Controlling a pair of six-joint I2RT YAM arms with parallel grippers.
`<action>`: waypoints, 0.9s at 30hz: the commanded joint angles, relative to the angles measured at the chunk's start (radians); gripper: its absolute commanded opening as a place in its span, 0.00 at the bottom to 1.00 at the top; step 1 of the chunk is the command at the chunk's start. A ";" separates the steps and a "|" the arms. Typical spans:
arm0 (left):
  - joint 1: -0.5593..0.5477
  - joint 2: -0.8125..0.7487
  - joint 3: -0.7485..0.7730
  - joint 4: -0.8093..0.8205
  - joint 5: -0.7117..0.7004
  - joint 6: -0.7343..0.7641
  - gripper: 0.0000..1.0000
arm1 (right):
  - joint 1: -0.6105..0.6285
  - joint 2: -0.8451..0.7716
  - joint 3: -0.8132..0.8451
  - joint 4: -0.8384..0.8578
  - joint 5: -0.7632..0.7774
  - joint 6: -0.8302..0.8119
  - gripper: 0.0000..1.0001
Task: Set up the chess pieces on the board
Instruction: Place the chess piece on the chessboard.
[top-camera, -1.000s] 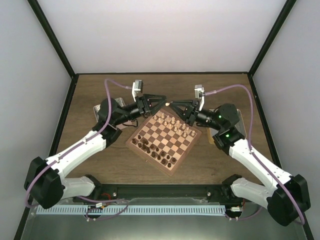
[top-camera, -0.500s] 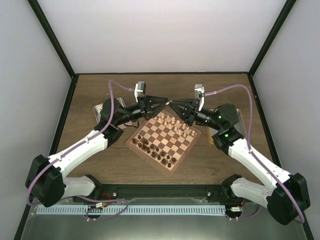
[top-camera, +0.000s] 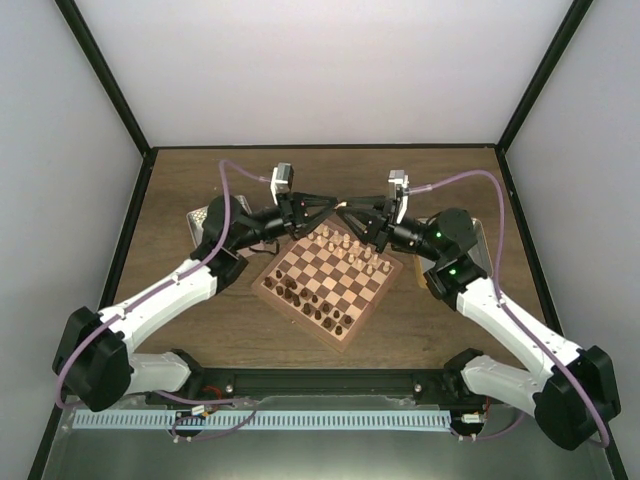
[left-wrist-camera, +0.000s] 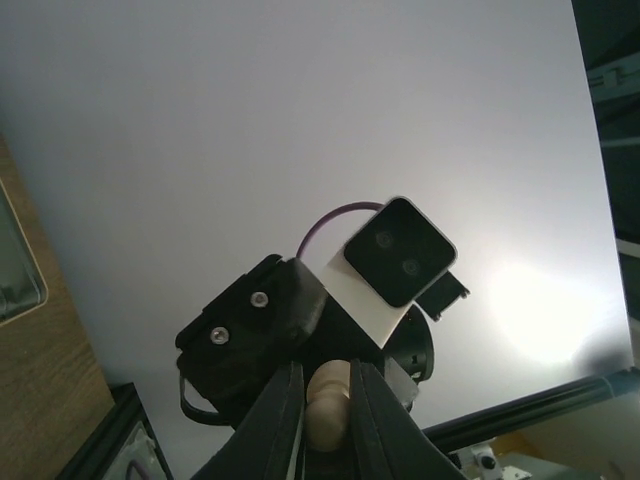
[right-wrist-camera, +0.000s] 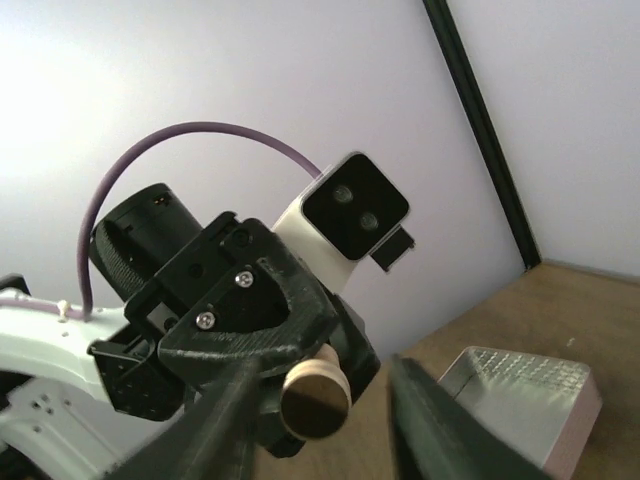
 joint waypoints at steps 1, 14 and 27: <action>-0.006 -0.006 0.038 -0.105 -0.021 0.121 0.04 | 0.003 -0.052 -0.003 -0.112 0.090 -0.008 0.48; -0.211 0.159 0.244 -0.895 -0.635 0.939 0.04 | 0.000 -0.300 -0.028 -0.935 1.013 0.234 0.64; -0.447 0.661 0.607 -1.148 -0.884 1.040 0.04 | 0.000 -0.609 -0.018 -1.230 1.390 0.432 0.64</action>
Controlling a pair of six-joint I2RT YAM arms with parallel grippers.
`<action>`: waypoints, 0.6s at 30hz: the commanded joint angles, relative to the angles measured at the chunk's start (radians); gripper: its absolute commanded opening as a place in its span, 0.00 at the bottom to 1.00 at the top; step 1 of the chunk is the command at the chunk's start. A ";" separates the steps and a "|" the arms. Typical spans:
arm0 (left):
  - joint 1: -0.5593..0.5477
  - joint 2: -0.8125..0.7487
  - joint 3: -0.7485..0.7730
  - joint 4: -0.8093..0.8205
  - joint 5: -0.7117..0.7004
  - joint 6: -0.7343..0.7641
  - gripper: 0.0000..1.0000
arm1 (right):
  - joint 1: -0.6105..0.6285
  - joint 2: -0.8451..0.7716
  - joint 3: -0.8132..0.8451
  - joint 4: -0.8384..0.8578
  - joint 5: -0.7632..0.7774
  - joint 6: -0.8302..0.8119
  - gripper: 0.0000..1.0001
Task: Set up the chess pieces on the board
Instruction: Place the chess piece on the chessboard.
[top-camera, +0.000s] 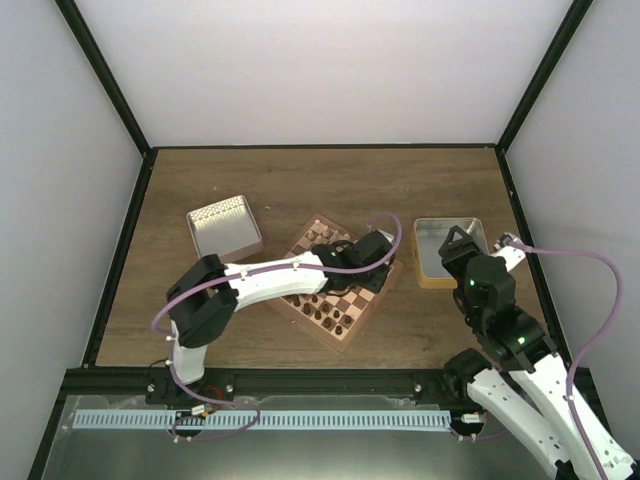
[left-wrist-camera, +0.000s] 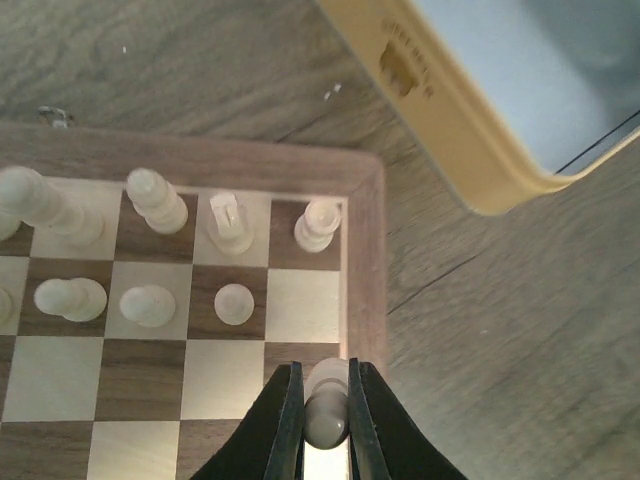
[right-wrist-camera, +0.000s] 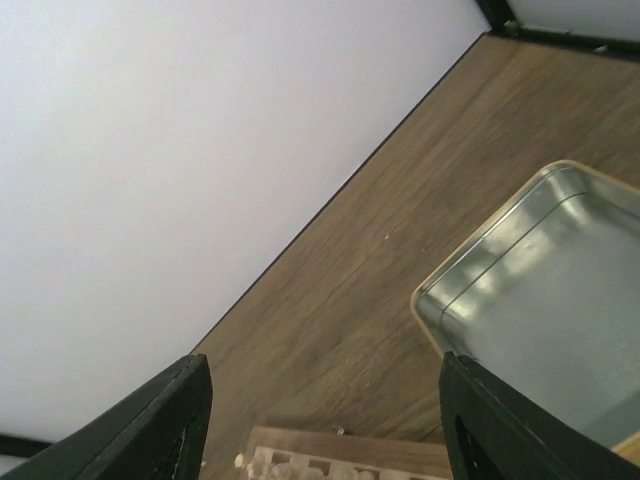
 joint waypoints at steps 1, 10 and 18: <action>-0.019 0.073 0.084 -0.094 -0.104 0.065 0.04 | -0.001 -0.056 0.014 -0.096 0.154 0.044 0.64; -0.021 0.177 0.138 -0.090 -0.110 0.123 0.04 | -0.001 -0.060 -0.009 -0.094 0.132 0.051 0.66; -0.029 0.213 0.148 -0.054 -0.090 0.149 0.05 | -0.001 -0.049 -0.023 -0.071 0.106 0.041 0.67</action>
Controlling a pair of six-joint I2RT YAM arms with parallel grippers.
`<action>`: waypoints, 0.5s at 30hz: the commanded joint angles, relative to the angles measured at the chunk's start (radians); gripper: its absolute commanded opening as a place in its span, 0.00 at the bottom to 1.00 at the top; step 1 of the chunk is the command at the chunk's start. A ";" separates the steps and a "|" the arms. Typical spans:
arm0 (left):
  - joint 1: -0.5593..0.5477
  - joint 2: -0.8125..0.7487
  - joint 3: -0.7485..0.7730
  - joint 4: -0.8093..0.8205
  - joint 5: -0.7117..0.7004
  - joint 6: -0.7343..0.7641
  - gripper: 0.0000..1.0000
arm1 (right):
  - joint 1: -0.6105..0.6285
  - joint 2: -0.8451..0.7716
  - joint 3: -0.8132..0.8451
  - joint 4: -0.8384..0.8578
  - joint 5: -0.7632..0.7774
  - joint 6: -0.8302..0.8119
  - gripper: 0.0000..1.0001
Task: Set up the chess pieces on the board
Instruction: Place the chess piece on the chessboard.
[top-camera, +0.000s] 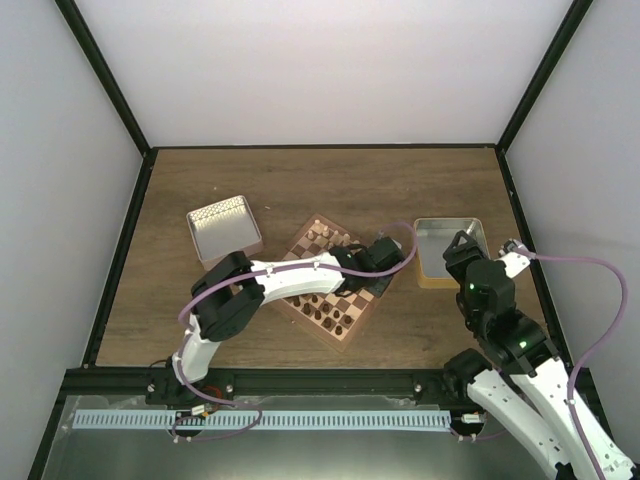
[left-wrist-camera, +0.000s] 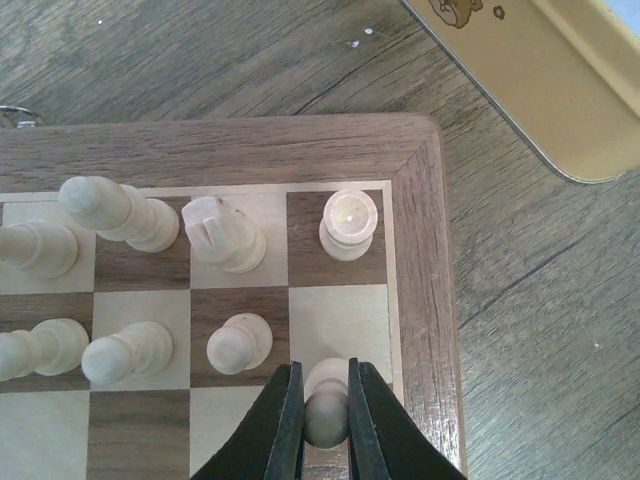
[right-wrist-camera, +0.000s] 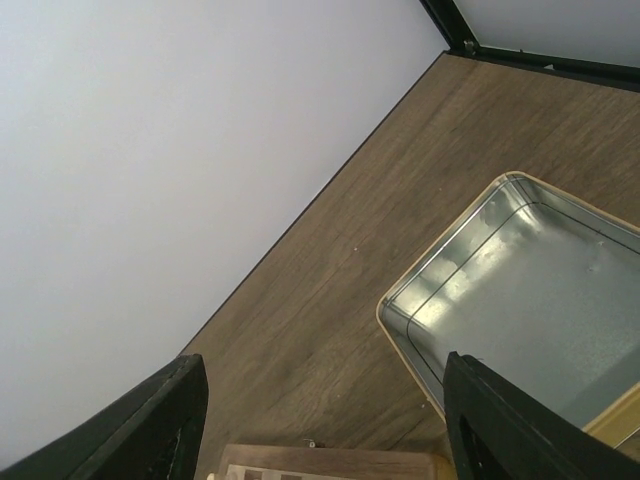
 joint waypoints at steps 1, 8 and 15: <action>-0.013 0.038 0.039 0.028 -0.003 0.033 0.05 | -0.001 0.008 -0.015 0.007 0.014 0.013 0.67; -0.015 0.070 0.064 0.027 -0.021 0.049 0.06 | -0.001 0.013 -0.018 0.011 0.005 0.009 0.67; -0.014 0.072 0.076 0.008 -0.030 0.058 0.18 | -0.002 0.013 -0.018 0.013 -0.003 0.007 0.67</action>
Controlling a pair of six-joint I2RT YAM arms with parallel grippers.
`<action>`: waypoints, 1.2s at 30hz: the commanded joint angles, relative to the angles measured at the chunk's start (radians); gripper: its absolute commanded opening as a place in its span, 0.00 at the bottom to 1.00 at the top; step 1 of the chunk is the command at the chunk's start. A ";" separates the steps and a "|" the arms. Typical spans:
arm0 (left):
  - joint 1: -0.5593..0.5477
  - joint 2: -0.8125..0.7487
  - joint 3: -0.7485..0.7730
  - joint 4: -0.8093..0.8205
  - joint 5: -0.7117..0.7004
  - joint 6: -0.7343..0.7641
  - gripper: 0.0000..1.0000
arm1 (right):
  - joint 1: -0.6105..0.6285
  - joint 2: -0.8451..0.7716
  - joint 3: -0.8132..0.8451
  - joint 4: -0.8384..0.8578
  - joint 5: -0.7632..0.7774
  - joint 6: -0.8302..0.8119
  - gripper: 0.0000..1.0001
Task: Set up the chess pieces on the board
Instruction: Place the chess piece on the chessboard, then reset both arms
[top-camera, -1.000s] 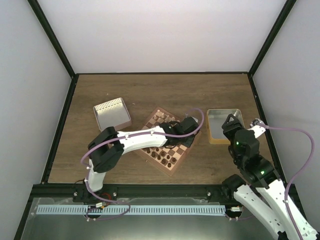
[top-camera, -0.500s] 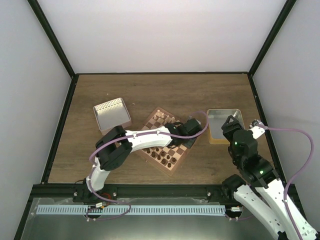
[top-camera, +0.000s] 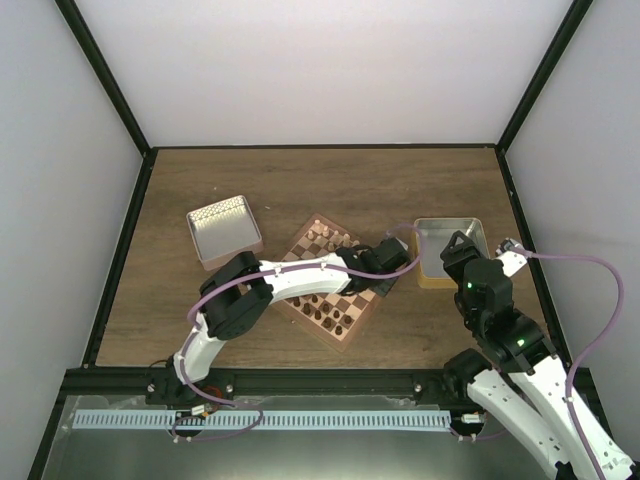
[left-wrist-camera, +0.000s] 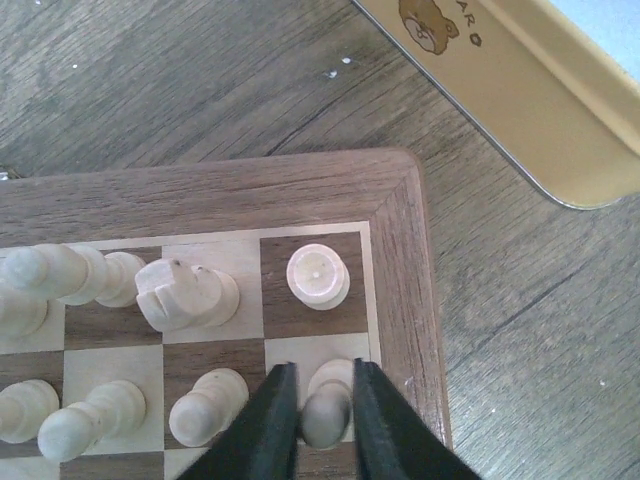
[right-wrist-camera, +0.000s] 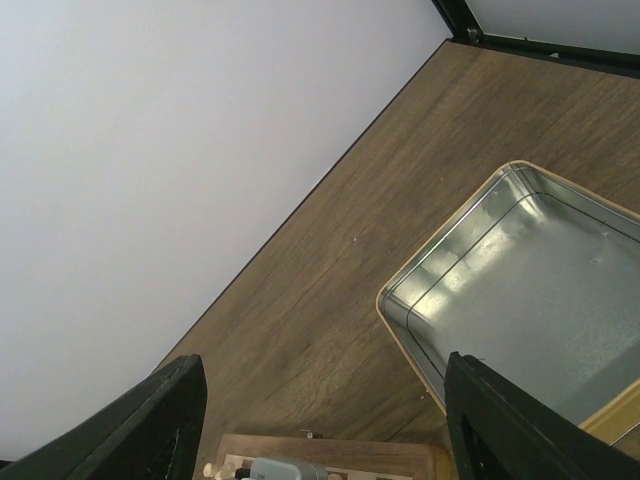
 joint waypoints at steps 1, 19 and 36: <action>-0.006 0.009 0.025 -0.023 0.002 0.014 0.23 | -0.002 0.001 -0.006 0.005 0.015 0.008 0.67; -0.004 -0.527 -0.241 0.110 0.012 -0.025 0.83 | -0.001 -0.033 0.027 0.037 -0.121 -0.168 0.72; -0.005 -1.427 -0.552 -0.075 -0.448 -0.025 1.00 | -0.001 -0.088 0.299 -0.105 -0.147 -0.573 1.00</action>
